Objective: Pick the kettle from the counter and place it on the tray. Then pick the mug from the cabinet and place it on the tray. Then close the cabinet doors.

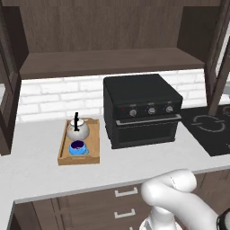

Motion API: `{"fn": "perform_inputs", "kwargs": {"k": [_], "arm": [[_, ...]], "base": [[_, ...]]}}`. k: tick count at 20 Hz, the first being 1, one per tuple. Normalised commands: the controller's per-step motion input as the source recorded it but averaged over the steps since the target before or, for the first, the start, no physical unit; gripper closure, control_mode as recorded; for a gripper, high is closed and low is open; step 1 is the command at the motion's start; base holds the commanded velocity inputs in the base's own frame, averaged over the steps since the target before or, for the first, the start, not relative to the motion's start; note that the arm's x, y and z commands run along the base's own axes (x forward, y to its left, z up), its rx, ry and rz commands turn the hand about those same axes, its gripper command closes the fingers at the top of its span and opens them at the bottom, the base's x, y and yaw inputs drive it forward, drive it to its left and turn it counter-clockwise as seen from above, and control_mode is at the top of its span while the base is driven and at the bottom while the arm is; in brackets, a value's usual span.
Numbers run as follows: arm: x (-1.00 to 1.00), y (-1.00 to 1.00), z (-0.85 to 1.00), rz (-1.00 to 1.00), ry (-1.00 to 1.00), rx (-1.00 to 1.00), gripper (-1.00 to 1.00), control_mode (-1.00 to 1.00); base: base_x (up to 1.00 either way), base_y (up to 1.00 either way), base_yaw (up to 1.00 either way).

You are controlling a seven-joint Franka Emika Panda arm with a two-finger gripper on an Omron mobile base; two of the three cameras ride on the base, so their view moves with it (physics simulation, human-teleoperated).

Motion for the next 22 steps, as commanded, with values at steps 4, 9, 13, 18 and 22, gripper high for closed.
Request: {"fn": "perform_inputs", "kwargs": {"k": [4,9,13,18,22], "arm": [[0.00,0.27,0.46,0.06,0.12,-0.07,1.00,-1.00],[0.08,0.25,0.10,0.00,0.38,-0.17,1.00,-1.00],[0.20,0.42,0.00,-0.12,0.50,-0.26,1.00,-1.00],[0.39,0.61,-0.09,-0.16,0.40,-0.21,1.00,-1.00],[0.62,0.63,-0.06,-0.20,0.37,-0.15,1.00,-1.00]], "base": [[0.00,0.00,0.00],[0.00,0.00,0.00],[0.00,0.00,0.00],[0.00,0.00,0.00],[0.00,0.00,0.00]]}}
